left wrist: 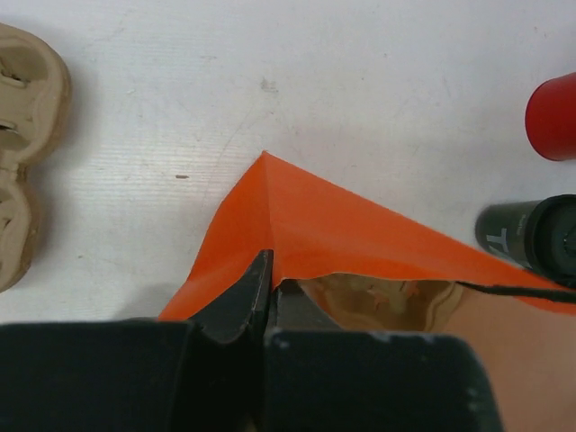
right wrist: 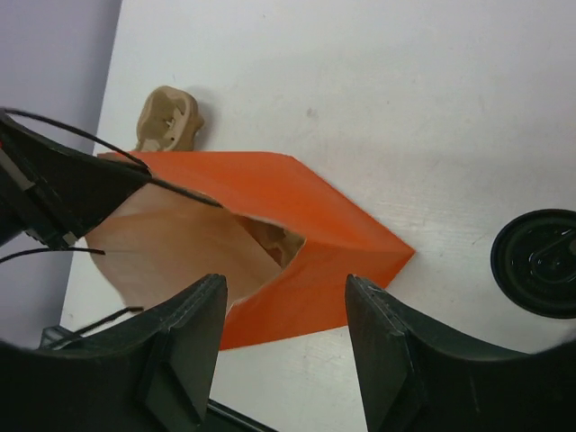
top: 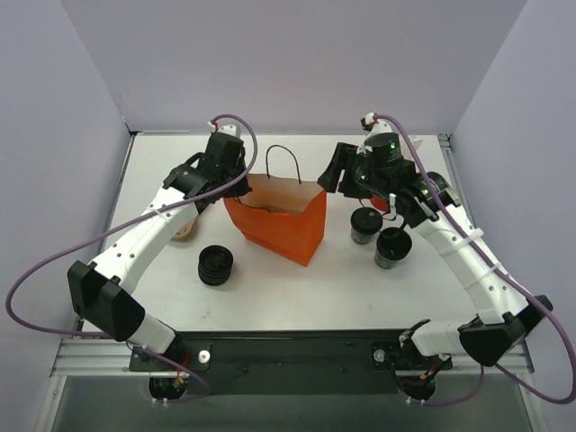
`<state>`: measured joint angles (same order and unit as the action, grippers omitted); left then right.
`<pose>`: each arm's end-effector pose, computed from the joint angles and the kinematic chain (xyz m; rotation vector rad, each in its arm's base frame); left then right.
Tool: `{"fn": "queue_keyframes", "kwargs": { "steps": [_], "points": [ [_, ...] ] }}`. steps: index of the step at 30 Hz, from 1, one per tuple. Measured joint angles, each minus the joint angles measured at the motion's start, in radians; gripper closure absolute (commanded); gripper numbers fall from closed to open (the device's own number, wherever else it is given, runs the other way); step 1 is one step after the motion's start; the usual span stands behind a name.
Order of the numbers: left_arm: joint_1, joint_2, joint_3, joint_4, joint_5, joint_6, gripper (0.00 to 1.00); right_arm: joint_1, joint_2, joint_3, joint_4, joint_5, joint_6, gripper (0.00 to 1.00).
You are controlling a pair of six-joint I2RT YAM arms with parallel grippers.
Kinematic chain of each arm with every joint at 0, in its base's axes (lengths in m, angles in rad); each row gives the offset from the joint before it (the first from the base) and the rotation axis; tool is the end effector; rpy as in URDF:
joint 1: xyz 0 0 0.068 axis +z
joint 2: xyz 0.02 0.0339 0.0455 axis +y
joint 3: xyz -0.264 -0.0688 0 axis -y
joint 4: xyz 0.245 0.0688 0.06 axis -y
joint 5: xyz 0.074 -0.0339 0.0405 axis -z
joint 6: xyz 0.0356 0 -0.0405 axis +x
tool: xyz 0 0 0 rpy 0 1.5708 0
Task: Pack the takeout coffee
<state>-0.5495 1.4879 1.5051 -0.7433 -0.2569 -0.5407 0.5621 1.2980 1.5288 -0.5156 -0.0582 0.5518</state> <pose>0.2803 -0.1611 0.3688 -0.1223 2.2803 -0.2794 0.2348 0.1503 0.4514 -0.0522 1.9374 0.8152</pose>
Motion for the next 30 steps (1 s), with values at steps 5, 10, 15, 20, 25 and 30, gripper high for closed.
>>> {"fn": "queue_keyframes", "kwargs": {
  "steps": [5,10,15,20,25,30],
  "points": [
    [0.026,0.037,0.015,-0.005,0.088,-0.045,0.99,0.022,0.062,0.001,-0.072,0.042,0.025,0.46],
    [0.042,0.037,0.026,-0.024,0.135,-0.042,0.82,-0.054,0.061,0.027,-0.110,0.110,-0.021,0.41],
    [0.046,0.044,0.080,-0.105,0.136,-0.027,0.78,-0.121,0.061,0.071,-0.119,0.132,-0.094,0.43],
    [0.048,0.051,0.134,-0.169,0.136,-0.028,0.59,-0.131,0.061,0.098,-0.142,0.117,-0.052,0.43],
    [0.051,0.059,0.200,-0.199,0.133,-0.005,0.52,-0.131,0.063,0.101,-0.185,0.133,-0.029,0.41],
    [0.074,0.058,0.220,-0.209,0.125,0.060,0.48,-0.138,0.077,0.121,-0.208,0.145,-0.037,0.40]
  ]
}}
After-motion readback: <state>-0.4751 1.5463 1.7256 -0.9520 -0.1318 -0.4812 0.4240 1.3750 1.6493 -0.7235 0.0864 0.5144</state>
